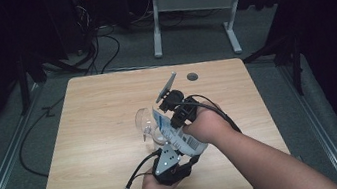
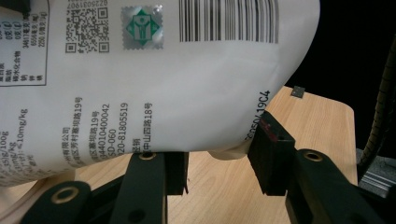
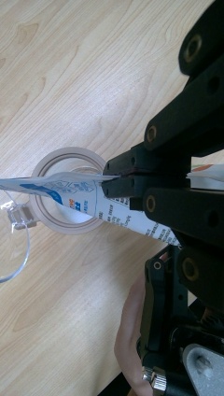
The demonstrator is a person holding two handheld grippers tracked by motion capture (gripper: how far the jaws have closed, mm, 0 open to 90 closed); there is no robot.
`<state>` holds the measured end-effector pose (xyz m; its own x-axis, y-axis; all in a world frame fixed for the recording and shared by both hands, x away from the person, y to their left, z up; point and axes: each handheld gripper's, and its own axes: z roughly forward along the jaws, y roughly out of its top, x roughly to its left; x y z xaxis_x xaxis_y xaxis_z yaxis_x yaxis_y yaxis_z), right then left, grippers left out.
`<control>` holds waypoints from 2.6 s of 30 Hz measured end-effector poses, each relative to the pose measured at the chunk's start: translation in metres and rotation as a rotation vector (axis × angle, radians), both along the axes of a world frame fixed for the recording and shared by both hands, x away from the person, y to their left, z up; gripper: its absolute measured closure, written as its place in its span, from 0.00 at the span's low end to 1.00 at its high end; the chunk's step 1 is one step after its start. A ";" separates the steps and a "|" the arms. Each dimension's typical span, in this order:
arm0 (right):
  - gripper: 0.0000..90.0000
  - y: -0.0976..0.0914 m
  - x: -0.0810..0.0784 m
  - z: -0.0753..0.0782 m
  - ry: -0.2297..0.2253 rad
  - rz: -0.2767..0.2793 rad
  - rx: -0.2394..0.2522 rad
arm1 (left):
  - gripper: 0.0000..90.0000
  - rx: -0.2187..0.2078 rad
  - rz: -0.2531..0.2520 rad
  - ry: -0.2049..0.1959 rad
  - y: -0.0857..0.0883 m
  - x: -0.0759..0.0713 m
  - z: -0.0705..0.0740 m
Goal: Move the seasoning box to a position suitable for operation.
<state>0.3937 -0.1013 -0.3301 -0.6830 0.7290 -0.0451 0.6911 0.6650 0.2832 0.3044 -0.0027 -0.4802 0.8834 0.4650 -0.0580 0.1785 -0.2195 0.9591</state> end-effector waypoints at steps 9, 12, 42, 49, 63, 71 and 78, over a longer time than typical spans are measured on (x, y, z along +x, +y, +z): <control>1.00 0.001 0.002 0.000 -0.004 0.010 -0.003 | 0.68 -0.002 0.000 0.003 0.001 0.001 0.001; 1.00 0.002 0.002 0.000 -0.003 0.005 -0.004 | 0.68 -0.003 0.001 0.003 0.001 0.001 0.001; 1.00 0.004 0.002 0.000 -0.009 0.005 -0.004 | 0.68 -0.009 0.002 0.001 0.002 0.002 0.002; 1.00 0.004 0.002 0.000 -0.010 0.006 -0.001 | 0.68 -0.014 0.003 0.002 0.001 0.002 0.002; 1.00 0.005 0.003 0.000 -0.008 0.006 -0.004 | 0.68 -0.014 0.002 0.001 0.001 0.002 0.002; 1.00 0.005 0.004 0.000 -0.011 0.013 0.000 | 0.68 -0.014 0.004 0.001 0.002 0.003 0.002; 0.99 0.006 0.004 0.000 -0.011 0.007 0.005 | 0.68 -0.015 0.006 0.000 0.002 0.003 0.002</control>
